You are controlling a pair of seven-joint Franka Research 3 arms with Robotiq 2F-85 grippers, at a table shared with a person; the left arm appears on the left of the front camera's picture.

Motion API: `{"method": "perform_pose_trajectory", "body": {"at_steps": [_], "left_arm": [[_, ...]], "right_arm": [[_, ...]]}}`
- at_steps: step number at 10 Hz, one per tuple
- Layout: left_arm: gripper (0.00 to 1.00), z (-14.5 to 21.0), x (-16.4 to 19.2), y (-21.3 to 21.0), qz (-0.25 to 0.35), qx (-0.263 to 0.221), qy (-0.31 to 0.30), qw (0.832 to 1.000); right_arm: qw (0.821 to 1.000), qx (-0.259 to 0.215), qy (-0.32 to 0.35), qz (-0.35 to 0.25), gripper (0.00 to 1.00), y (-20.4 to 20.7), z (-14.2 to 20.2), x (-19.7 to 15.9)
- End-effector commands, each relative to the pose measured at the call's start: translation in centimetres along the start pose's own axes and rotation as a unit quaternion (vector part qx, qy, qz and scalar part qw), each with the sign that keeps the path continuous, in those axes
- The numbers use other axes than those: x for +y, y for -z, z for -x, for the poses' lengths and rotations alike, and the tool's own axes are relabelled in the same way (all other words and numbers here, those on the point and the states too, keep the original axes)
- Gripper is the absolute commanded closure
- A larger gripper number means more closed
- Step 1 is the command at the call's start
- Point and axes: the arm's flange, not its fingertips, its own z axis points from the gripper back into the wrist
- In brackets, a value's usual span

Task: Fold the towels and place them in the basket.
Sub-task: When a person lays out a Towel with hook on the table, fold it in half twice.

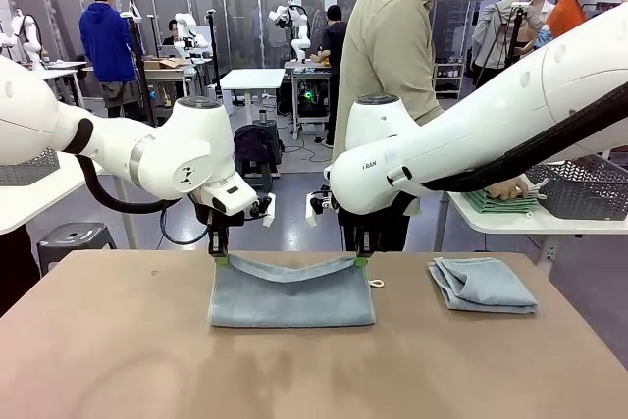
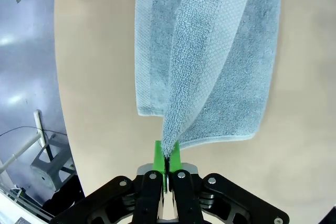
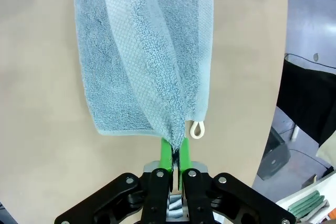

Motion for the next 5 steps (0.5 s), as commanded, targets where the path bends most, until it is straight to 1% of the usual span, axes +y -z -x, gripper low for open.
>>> {"method": "perform_pose_trajectory", "body": {"at_steps": [1,5], "left_arm": [[0.96,-0.2,1.5,0.3,-0.002,0.015,0.013,1.000],[0.96,-0.1,3.3,1.6,-0.008,0.018,0.010,1.000]], "right_arm": [[1.000,0.012,0.006,0.002,0.93,0.4,-0.1,-1.1],[1.000,0.008,0.025,0.002,0.93,1.5,0.3,-2.0]]}}
